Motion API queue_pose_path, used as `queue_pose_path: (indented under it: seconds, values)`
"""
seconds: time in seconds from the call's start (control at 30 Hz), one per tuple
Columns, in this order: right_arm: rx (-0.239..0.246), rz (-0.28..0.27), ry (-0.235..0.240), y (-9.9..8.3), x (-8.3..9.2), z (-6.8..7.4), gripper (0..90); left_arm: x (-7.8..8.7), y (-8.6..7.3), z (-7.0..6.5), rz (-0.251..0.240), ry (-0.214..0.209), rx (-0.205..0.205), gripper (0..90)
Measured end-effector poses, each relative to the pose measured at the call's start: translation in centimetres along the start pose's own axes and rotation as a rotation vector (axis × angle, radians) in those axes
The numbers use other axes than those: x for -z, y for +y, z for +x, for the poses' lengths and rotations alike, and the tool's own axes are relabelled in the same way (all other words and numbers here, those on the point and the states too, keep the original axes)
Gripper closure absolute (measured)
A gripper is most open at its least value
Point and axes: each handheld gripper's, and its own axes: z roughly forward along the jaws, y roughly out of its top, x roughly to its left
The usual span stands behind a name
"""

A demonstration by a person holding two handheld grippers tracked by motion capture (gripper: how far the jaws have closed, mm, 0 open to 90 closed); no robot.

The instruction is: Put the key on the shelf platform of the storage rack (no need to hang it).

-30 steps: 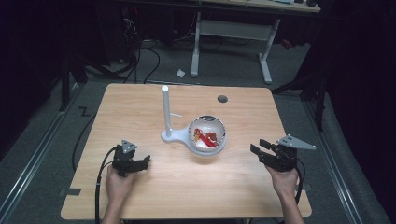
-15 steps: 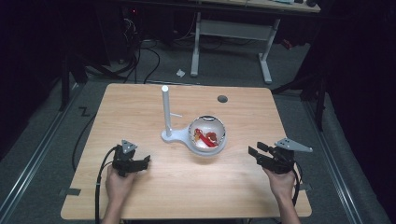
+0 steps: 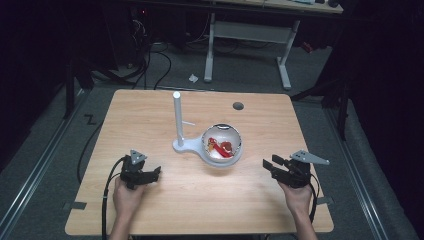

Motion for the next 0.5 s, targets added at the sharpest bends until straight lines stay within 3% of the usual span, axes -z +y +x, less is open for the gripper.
queue_pose_path:
  seconds: [0.5]
  values:
    - [-0.013,0.013,0.008,-0.72,-0.66,0.09,50.5,0.0,0.0,0.0,0.0,0.0,0.0,20.5]
